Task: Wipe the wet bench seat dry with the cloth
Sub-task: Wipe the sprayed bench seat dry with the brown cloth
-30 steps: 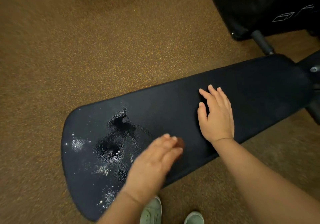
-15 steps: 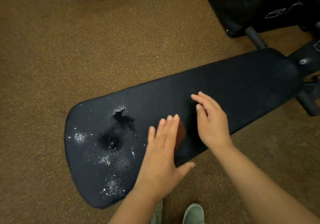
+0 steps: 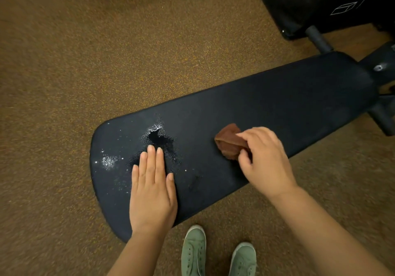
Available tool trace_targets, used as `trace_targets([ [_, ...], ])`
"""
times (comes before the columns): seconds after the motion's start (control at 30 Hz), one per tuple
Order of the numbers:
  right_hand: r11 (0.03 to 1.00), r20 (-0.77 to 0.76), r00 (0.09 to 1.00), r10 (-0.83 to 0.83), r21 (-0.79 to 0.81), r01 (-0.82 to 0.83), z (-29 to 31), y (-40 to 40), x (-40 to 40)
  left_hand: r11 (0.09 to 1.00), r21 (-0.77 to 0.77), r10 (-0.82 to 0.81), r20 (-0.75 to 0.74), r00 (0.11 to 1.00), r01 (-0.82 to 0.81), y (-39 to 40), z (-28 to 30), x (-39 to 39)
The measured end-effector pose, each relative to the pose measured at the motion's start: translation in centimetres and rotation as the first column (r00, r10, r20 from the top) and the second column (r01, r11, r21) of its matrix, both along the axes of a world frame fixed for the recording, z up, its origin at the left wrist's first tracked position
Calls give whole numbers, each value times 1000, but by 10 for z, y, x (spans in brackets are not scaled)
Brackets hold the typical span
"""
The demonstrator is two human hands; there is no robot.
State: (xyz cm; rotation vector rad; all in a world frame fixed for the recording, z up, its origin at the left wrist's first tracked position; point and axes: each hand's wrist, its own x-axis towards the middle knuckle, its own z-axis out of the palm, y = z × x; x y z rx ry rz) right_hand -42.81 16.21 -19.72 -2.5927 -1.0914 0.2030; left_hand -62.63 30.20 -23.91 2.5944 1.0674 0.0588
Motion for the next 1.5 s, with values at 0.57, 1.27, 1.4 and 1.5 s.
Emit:
trace_targets([
  [0.57, 936, -82, 934, 347, 91, -340, -15, -37, -32, 1000, 13, 4, 3, 1000, -4, 0, 0, 0],
  [1.27, 963, -68, 985, 159, 228, -140, -25, 27, -79, 1000, 20, -22, 75, 997, 20, 5, -6, -2],
  [1.4, 876, -48, 882, 468, 153, -456, -19, -19, -84, 999, 20, -34, 69, 997, 33, 6, -6, -3],
  [1.5, 938, 2, 944, 331, 109, -330, -10, -25, -34, 1000, 12, -26, 73, 997, 25, 6, -4, -3],
])
